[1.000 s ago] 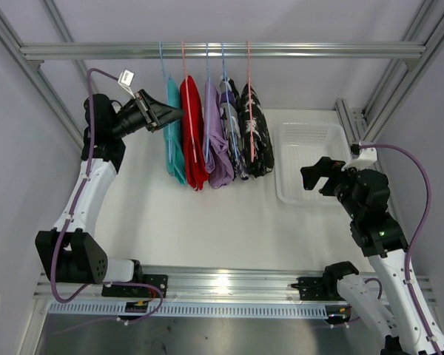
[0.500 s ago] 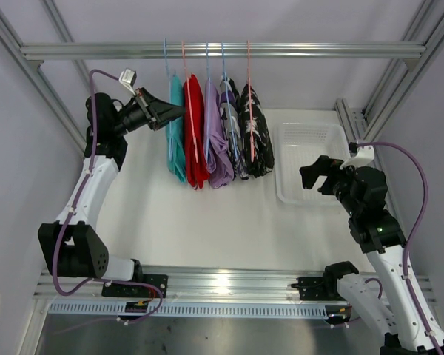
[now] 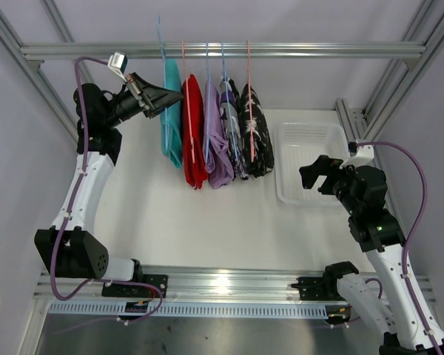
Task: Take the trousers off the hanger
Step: Pick up the hanger from the clothesline.
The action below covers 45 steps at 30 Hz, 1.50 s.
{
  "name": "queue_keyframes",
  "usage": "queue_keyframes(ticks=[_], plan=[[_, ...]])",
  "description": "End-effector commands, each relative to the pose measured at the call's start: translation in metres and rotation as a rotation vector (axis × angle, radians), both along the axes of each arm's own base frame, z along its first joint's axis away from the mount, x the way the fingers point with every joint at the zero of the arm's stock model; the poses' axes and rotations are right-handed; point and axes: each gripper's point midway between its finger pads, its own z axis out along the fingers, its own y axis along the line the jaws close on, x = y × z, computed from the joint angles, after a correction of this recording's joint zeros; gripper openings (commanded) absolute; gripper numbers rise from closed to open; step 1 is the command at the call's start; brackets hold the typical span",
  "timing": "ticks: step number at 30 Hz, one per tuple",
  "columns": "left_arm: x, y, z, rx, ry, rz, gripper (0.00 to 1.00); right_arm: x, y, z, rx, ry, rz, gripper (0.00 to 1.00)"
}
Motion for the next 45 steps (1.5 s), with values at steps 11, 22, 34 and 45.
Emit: queue_keyframes(ticks=[11, 22, 34, 45], plan=[[-0.062, 0.017, 0.031, 0.069, -0.291, 0.168, 0.0, 0.005, 0.003, 0.004, 0.023, -0.015, 0.019, 1.0], [-0.099, 0.024, -0.003, 0.124, -0.288, 0.231, 0.0, 0.003, 0.02, 0.006, 0.04, -0.022, 0.123, 0.99], [-0.104, 0.032, -0.071, 0.176, -0.16, 0.286, 0.01, -0.035, 0.073, 0.045, 0.044, -0.186, 0.461, 0.99], [-0.089, 0.043, -0.099, 0.246, -0.152, 0.364, 0.0, -0.078, 0.149, 0.032, 0.01, -0.146, 0.786, 0.99]])
